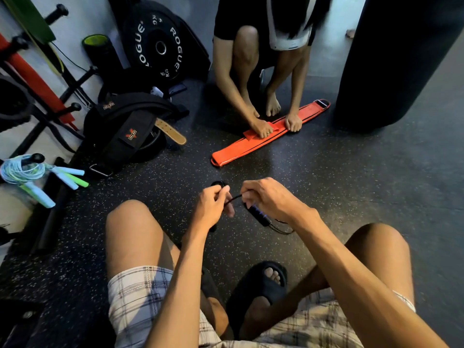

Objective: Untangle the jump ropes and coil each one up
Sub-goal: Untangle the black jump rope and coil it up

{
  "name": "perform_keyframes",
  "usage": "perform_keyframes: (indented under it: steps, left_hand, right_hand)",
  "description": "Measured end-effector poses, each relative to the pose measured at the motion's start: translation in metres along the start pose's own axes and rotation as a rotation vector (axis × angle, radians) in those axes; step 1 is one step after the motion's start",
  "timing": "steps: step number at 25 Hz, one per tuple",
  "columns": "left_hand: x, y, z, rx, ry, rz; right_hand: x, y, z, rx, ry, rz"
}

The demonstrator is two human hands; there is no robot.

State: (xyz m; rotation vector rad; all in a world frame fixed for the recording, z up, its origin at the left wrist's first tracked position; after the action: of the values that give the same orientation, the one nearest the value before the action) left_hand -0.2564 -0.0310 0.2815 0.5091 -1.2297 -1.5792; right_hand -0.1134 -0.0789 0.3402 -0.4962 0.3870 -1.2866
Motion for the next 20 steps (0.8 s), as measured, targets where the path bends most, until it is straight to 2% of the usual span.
perform_keyframes:
  steps: [3, 5, 8, 11, 15, 17, 20]
  left_hand:
    - [0.002, -0.010, -0.010, 0.051, -0.199, 0.134]
    - [0.004, -0.009, -0.013, 0.153, -0.286, 0.146]
    - [0.008, 0.000, -0.013, 0.221, -0.351, 0.127]
    - [0.013, 0.012, -0.018, 0.406, -0.416, 0.118]
    - [0.017, 0.021, -0.022, 0.765, -0.469, 0.121]
    - [0.016, 0.026, -0.019, 0.988, -0.455, 0.112]
    - [0.010, 0.039, -0.008, 1.252, -0.393, 0.042]
  right_hand:
    - [0.001, 0.002, 0.011, 0.077, 0.101, -0.011]
    - [0.004, 0.013, 0.015, 0.142, 0.129, -0.048]
    - [0.007, 0.033, 0.008, 0.204, 0.047, -0.114]
    - [0.008, 0.043, -0.004, 0.164, -0.012, -0.143]
    - [0.011, 0.041, -0.012, -0.149, 0.086, -0.216]
    - [0.015, 0.042, -0.023, -0.292, 0.155, -0.264]
    - [0.025, 0.052, -0.053, -0.477, 0.160, -0.349]
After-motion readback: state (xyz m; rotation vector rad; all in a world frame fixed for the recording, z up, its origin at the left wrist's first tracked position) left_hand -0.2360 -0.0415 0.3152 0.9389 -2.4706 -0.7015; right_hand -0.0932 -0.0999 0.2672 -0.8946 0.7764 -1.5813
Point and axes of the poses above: each hand's wrist, its own x-axis away from the middle knuckle, its own z-axis out of the back of the hand, y = z × x, the point moved 6 cm from there along -x, towards the middle knuckle, and after that the axes turned 2 degrees about -y, right-handed, at the moved point
